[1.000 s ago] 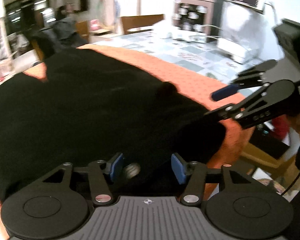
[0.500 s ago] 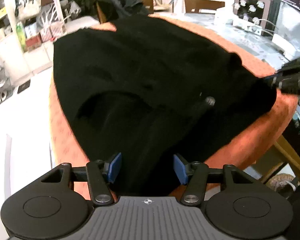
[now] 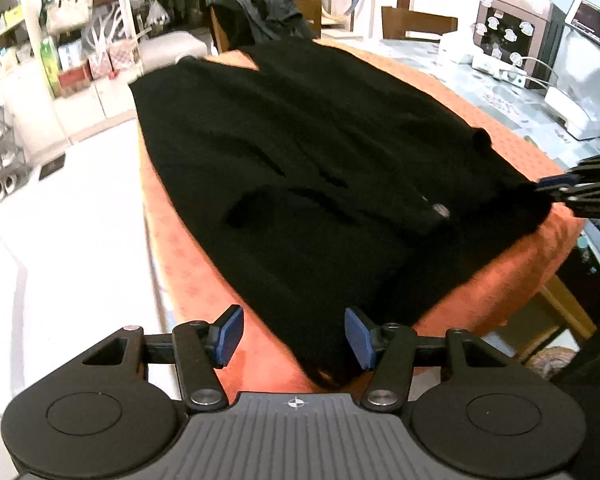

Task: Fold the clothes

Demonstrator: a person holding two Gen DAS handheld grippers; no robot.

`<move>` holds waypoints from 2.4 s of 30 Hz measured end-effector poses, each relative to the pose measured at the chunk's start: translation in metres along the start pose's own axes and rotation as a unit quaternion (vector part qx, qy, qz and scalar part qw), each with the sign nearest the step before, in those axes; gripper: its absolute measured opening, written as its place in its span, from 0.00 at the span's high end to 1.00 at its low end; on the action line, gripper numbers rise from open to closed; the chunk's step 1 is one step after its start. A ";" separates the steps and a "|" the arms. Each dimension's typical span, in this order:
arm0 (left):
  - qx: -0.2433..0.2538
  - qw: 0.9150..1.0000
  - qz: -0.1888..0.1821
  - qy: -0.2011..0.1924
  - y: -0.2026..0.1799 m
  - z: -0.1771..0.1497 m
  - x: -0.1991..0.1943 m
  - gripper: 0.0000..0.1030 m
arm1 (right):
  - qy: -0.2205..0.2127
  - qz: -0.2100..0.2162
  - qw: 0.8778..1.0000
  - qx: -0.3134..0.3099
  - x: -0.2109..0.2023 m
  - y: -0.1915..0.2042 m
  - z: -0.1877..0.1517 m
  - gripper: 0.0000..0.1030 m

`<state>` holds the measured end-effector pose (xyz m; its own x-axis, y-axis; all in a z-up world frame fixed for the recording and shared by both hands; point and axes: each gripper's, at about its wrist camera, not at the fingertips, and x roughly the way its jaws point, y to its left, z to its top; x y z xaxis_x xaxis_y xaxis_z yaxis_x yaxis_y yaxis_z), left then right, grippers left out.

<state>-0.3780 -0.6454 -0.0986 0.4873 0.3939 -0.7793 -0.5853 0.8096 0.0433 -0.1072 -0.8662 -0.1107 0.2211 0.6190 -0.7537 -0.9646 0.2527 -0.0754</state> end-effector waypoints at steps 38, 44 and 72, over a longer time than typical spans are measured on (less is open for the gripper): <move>0.346 0.917 -0.183 -0.076 0.065 0.077 0.093 0.91 | -0.062 0.000 0.956 0.288 0.095 0.218 0.126 0.93; 0.317 0.928 -0.186 -0.068 0.068 0.087 0.099 0.92 | -0.046 0.019 0.958 0.282 0.124 0.214 0.142 0.94; 0.270 0.935 -0.218 -0.072 0.081 0.088 0.093 0.92 | -0.032 -0.009 0.986 0.165 0.152 0.236 0.143 0.54</move>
<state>-0.3233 -0.5054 -0.1127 0.7085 -0.0009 -0.7057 0.0821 0.9933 0.0812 -0.2810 -0.6060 -0.1495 0.2567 0.6554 -0.7103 -0.8635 0.4857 0.1361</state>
